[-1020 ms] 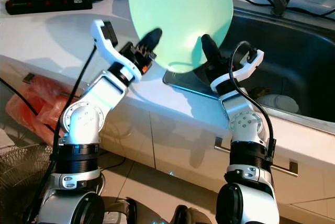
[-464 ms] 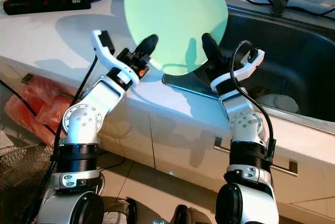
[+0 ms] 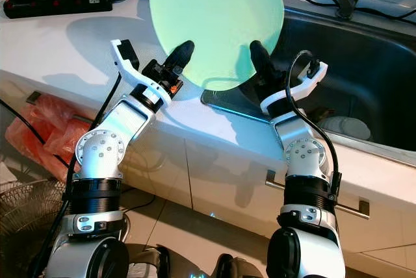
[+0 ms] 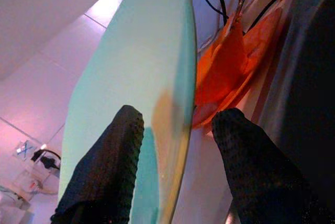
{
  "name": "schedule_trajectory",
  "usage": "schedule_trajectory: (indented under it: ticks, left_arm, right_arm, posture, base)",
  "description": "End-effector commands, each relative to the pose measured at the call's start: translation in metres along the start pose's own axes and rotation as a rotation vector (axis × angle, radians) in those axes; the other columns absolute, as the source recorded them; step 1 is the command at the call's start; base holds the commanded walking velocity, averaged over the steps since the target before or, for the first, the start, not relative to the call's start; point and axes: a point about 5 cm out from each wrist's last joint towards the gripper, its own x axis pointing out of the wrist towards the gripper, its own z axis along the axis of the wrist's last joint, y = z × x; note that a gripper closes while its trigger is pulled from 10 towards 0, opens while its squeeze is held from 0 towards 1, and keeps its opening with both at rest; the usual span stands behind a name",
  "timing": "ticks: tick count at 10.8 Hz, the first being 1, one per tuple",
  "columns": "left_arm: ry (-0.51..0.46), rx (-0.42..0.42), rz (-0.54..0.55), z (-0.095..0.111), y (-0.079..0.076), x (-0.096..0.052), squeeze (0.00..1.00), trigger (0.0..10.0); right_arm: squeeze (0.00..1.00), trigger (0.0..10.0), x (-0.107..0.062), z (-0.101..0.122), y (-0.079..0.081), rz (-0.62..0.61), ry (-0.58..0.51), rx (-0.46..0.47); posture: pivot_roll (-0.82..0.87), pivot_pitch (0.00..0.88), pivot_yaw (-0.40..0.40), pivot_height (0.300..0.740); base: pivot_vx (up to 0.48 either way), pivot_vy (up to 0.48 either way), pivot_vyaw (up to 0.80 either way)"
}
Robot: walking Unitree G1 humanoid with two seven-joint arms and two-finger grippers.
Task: Kitchen organization
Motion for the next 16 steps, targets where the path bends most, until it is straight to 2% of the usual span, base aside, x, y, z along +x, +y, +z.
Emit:
schedule_trajectory:
  ticks: [1,4,5,6,13,14,15,16]
  left_arm:
    - [0.004,-0.087,-0.078,-0.017,-0.016,0.005,0.0,10.0]
    - [0.024,-0.081,-0.068,-0.021,-0.013,0.006,0.0,10.0]
    - [0.027,-0.08,-0.063,-0.022,-0.012,0.006,0.0,10.0]
    - [0.031,-0.079,-0.061,-0.022,-0.011,0.006,0.0,10.0]
    - [0.038,-0.054,-0.049,-0.023,-0.009,0.006,0.0,10.0]
    - [0.041,-0.008,-0.031,-0.025,-0.007,0.006,0.0,10.0]
    - [0.043,0.002,-0.015,-0.026,-0.006,0.007,1.0,10.0]
    - [0.049,0.005,-0.014,-0.027,-0.005,0.007,1.0,10.0]
  right_arm:
    - [0.0,10.0,0.001,0.002,0.004,0.022,-0.003,-0.002]
    - [0.0,10.0,0.002,0.003,0.005,0.022,-0.007,0.0]
    - [0.0,6.2,0.003,0.002,0.005,0.022,-0.009,0.002]
    - [0.0,0.0,0.003,0.002,0.005,0.021,-0.011,0.003]
    - [0.0,0.0,0.002,0.001,0.005,0.027,-0.009,0.007]
    - [0.0,0.0,0.002,0.001,0.005,0.026,-0.011,0.009]
    - [0.0,0.0,0.002,0.001,0.005,0.026,-0.012,0.011]
    - [0.0,0.0,0.002,0.002,0.005,0.027,-0.015,0.014]
  posture:
    - [0.07,0.169,-0.043,0.74]
    - [0.07,0.171,-0.042,0.74]
    - [0.07,0.172,-0.041,0.74]
    - [0.07,0.172,-0.04,0.74]
    - [0.07,0.172,-0.042,0.74]
    - [0.07,0.172,-0.042,0.74]
    - [0.07,0.171,-0.042,0.74]
    - [0.07,0.17,-0.042,0.74]
  base:
    - [0.0,0.0,0.0]
    - [0.0,0.0,0.0]
    - [0.0,0.0,0.0]
    - [0.0,0.0,0.0]
    - [0.0,0.0,0.0]
    - [0.0,0.0,0.0]
    - [0.0,0.0,0.0]
    - [0.0,0.0,0.0]
